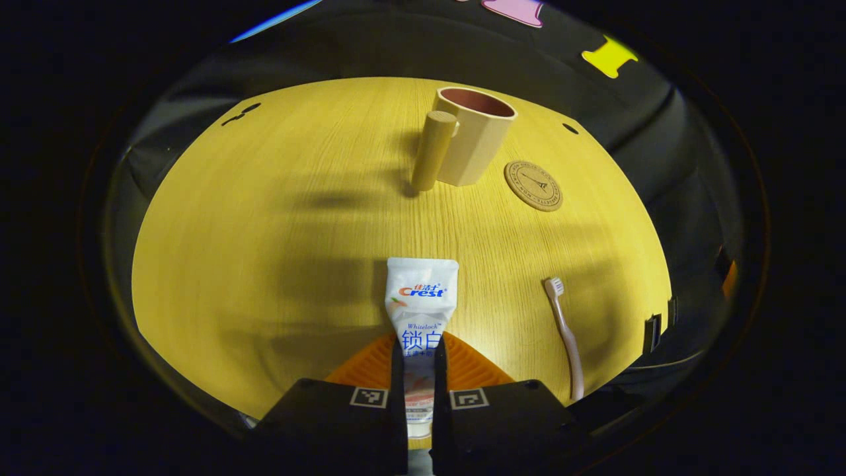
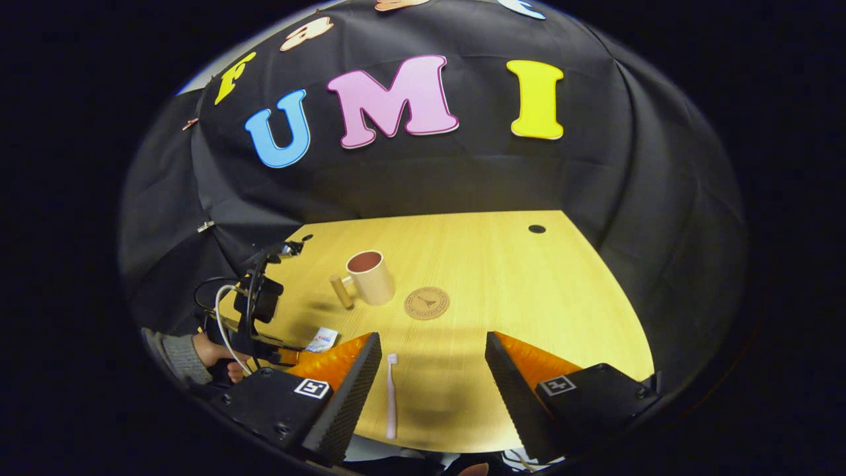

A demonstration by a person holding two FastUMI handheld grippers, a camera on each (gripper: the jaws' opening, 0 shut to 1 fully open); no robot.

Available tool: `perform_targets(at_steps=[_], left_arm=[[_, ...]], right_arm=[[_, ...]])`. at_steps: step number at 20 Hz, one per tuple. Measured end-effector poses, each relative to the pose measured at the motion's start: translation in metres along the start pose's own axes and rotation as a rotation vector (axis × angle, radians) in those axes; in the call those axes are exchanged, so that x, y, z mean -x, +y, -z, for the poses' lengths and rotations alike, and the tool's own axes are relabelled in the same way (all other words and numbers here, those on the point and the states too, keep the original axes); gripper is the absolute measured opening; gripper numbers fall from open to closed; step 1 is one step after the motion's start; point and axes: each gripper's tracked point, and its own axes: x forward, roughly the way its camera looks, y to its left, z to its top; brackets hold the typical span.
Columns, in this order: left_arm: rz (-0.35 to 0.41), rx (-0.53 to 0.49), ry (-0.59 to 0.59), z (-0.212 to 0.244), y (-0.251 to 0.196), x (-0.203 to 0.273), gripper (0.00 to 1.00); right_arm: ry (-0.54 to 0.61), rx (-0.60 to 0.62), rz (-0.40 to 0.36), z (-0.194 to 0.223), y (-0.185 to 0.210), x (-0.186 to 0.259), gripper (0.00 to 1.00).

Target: Put the toothbrush and toothpaste on the desktop into the cup, then pick up the cup and place it on the coaster on the desktop.

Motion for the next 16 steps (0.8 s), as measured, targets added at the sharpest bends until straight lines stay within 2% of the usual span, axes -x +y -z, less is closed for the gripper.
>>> perform_targets(at_steps=[4, 8, 9, 10, 16], left_arm=[[0.059, 0.015, -0.099, -0.009, -0.008, 0.031, 0.20], [0.102, 0.022, -0.180, -0.013, -0.012, 0.063, 0.20], [0.108, 0.025, -0.200, -0.012, -0.011, 0.070, 0.24], [0.115, 0.030, -0.223, -0.012, -0.012, 0.078, 0.19], [0.095, 0.109, -0.308, -0.004, 0.006, 0.105, 0.19]], right_arm=[[0.122, 0.038, -0.030, 0.029, 0.016, -0.013, 0.98], [0.209, 0.089, -0.056, 0.051, 0.030, -0.027, 0.92], [0.244, 0.113, -0.055, 0.060, 0.032, -0.034, 0.91], [0.270, 0.131, -0.056, 0.067, 0.033, -0.038, 0.90], [0.481, 0.228, -0.073, 0.122, 0.051, -0.070, 0.80]])
